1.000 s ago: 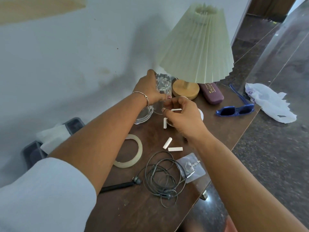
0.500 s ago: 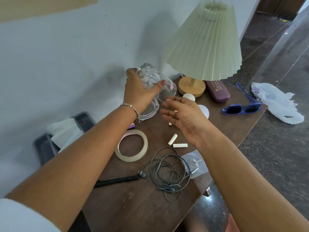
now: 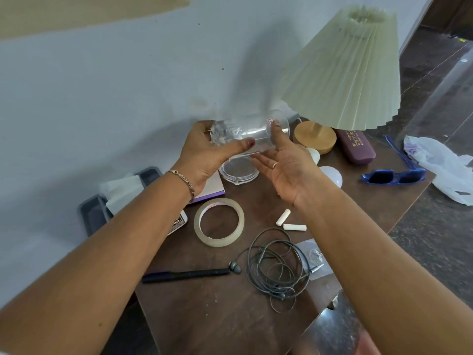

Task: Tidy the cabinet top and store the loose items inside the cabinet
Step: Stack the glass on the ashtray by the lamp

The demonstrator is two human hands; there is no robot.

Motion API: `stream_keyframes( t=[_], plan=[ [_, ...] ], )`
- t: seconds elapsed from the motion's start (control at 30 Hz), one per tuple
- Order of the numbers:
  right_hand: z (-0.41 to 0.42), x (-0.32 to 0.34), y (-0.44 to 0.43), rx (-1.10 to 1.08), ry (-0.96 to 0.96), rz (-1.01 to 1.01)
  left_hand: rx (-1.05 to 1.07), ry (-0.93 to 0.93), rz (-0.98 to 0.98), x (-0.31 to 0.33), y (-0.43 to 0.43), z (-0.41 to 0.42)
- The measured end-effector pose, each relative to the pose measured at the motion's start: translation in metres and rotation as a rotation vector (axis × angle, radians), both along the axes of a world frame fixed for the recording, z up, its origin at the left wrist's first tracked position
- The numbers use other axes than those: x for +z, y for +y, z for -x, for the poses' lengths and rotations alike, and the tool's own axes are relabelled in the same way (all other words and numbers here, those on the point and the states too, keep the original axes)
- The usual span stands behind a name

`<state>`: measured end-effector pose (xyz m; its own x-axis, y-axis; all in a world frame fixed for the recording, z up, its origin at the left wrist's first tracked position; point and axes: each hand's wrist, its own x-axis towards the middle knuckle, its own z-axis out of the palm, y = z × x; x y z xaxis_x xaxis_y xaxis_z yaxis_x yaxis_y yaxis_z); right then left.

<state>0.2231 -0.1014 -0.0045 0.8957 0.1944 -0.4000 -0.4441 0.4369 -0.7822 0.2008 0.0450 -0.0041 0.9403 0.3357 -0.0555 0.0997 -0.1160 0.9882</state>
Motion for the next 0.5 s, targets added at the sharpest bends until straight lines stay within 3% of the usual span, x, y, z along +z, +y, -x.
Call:
stream_keyframes(
  t=[0.1,0.33,0.5],
  plan=[
    [-0.008,0.004,0.003,-0.017,-0.080,0.102,-0.097,0.032,-0.126,0.003,0.004,0.001],
    [-0.021,0.014,0.008,0.039,-0.476,0.597,-0.183,0.095,-0.316,-0.010,0.006,-0.016],
    [-0.026,0.000,0.014,0.074,-0.594,0.661,-0.124,0.118,-0.417,-0.026,0.004,-0.028]
  ],
)
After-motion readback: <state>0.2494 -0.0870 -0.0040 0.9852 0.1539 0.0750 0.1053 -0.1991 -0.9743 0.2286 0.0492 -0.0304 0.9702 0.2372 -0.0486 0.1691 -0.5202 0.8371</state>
